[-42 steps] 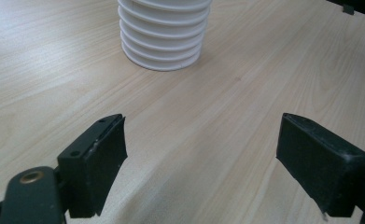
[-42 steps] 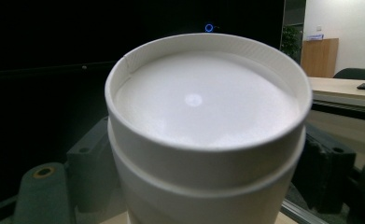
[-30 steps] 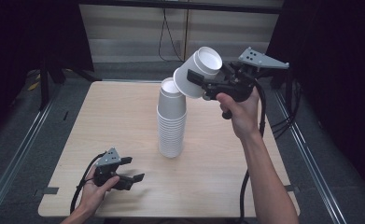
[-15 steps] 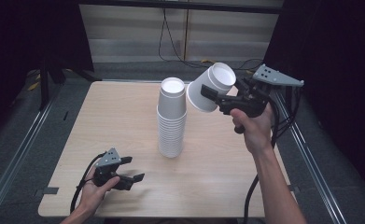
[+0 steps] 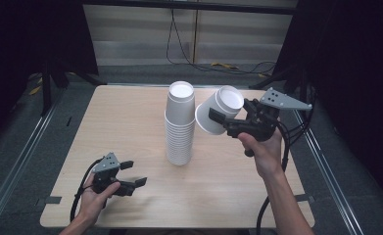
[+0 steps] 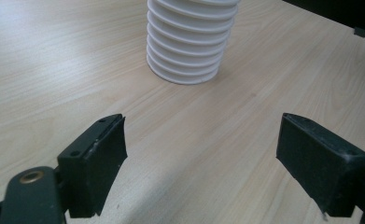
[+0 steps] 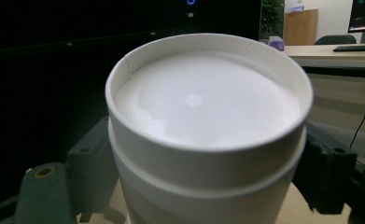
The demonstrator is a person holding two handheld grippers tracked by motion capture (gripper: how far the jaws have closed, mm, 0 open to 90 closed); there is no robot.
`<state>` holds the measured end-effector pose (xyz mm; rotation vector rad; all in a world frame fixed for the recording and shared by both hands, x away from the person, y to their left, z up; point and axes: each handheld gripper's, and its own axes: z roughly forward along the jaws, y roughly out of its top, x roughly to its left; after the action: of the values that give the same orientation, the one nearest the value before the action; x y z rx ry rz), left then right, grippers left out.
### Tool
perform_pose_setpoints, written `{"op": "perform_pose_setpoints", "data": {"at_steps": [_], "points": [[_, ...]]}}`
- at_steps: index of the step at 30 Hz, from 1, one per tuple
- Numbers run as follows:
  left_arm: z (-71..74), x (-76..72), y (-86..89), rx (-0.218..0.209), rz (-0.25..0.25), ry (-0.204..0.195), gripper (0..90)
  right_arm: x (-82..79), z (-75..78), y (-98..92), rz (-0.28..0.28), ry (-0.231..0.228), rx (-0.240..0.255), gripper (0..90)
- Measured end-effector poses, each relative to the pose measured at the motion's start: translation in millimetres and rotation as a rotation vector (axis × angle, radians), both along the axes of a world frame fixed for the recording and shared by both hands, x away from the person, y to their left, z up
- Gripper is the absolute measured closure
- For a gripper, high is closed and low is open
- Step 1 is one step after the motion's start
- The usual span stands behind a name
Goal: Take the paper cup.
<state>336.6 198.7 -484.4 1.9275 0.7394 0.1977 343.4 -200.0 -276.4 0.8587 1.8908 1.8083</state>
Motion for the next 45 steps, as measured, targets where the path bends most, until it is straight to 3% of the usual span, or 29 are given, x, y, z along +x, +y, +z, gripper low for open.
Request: {"op": "perform_pose_setpoints", "data": {"at_steps": [14,18,27,30,34,40,43,45], "points": [[0.4,2.5,-0.2,-0.004,0.024,-0.001,15.8,-6.9,-44.8,-3.3,0.009,0.081,-0.053,20.1],[0.3,5.2,-1.0,-0.030,0.036,0.022,15.8,-6.7,-57.7,-0.3,0.014,0.111,-0.073,20.1],[11.7,11.3,-3.7,-0.064,0.030,0.007,15.8,-5.4,-75.1,12.5,0.053,0.135,-0.077,20.1],[16.5,13.0,-8.1,-0.052,0.007,-0.004,15.8,-4.7,-82.4,15.0,0.054,0.146,-0.076,20.1],[22.4,14.4,-14.3,-0.030,0.003,-0.061,15.8,-4.0,-90.2,19.6,0.072,0.156,-0.082,20.2],[25.2,19.2,-32.9,-0.026,-0.059,-0.066,15.8,-2.3,-102.0,22.7,0.085,0.187,-0.089,20.1],[27.3,20.4,-41.6,-0.048,-0.086,-0.050,16.3,-2.7,-107.8,23.7,0.108,0.196,-0.078,20.1],[27.1,20.8,-46.2,-0.063,-0.107,-0.018,16.1,-3.7,-110.7,24.4,0.112,0.201,-0.084,20.2]]}}
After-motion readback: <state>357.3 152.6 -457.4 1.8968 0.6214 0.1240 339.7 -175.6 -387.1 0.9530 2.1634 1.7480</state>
